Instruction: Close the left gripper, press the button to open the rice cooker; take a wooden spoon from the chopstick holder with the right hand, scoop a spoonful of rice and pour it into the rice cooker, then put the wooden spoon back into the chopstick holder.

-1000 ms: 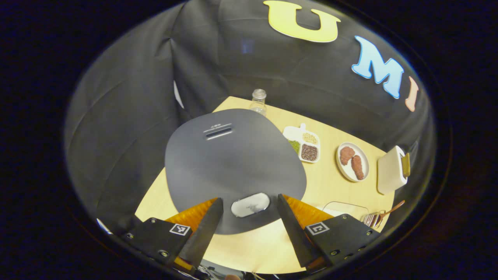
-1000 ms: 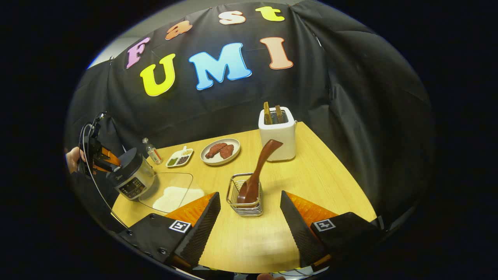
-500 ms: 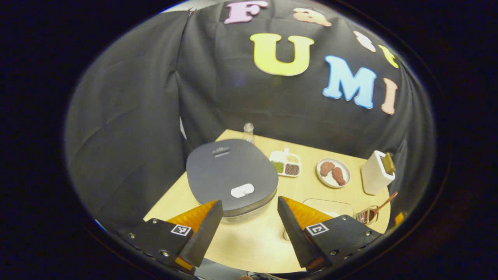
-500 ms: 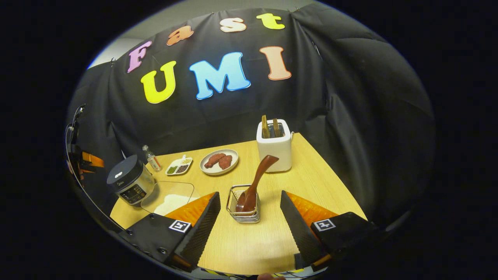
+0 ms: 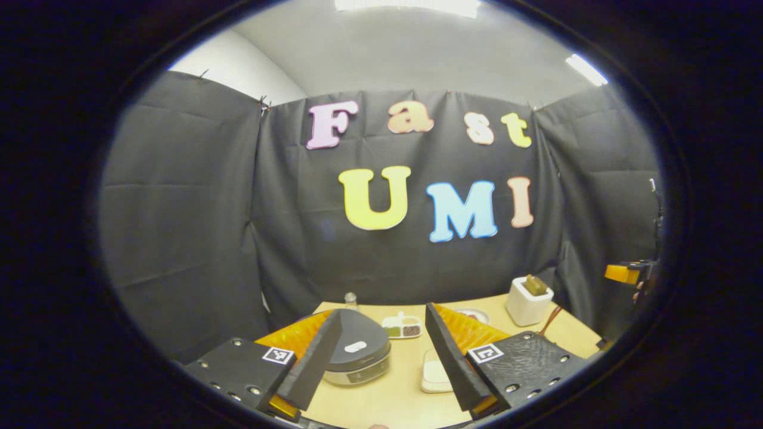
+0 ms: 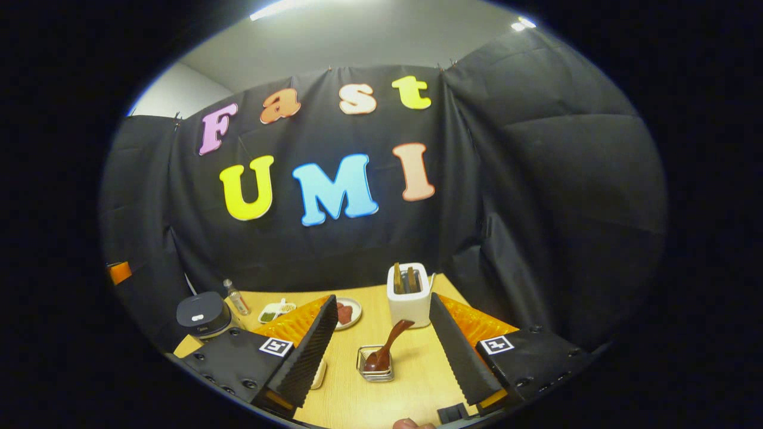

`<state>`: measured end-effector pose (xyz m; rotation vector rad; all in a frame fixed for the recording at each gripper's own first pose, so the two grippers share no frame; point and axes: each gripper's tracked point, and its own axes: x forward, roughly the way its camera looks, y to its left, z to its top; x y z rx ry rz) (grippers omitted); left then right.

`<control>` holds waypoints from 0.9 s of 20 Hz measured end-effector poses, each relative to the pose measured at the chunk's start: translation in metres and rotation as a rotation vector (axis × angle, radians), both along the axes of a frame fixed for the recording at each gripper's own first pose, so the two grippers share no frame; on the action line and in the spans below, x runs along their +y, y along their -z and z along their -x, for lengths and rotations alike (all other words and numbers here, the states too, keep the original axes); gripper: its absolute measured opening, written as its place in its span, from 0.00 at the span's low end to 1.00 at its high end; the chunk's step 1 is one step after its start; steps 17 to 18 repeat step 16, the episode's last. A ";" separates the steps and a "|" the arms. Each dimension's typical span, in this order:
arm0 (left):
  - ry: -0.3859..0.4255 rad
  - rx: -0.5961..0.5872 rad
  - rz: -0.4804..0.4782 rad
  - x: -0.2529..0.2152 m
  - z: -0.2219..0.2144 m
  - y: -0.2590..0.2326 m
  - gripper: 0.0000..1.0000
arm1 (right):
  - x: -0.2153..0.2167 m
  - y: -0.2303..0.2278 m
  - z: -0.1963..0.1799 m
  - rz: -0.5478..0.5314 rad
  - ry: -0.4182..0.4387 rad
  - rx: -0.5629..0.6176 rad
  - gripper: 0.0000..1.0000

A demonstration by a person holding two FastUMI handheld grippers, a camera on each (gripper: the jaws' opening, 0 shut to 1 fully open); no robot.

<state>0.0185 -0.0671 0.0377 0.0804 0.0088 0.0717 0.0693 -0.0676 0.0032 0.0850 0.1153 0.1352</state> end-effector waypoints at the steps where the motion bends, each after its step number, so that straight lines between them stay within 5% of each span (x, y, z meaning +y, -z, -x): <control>1: 0.022 -0.028 0.038 -0.006 0.011 0.001 0.90 | -0.004 -0.012 0.009 0.018 0.015 -0.047 0.98; 4: 0.031 -0.070 0.106 0.000 0.043 0.014 0.89 | -0.012 -0.024 0.044 0.083 0.051 -0.148 0.98; 8: -0.009 -0.053 0.051 0.018 0.073 0.028 0.89 | -0.016 -0.019 0.085 0.111 0.094 -0.207 0.98; 18: -0.042 -0.048 0.106 0.014 0.086 0.029 0.90 | 0.011 -0.012 0.090 0.071 0.022 -0.159 0.98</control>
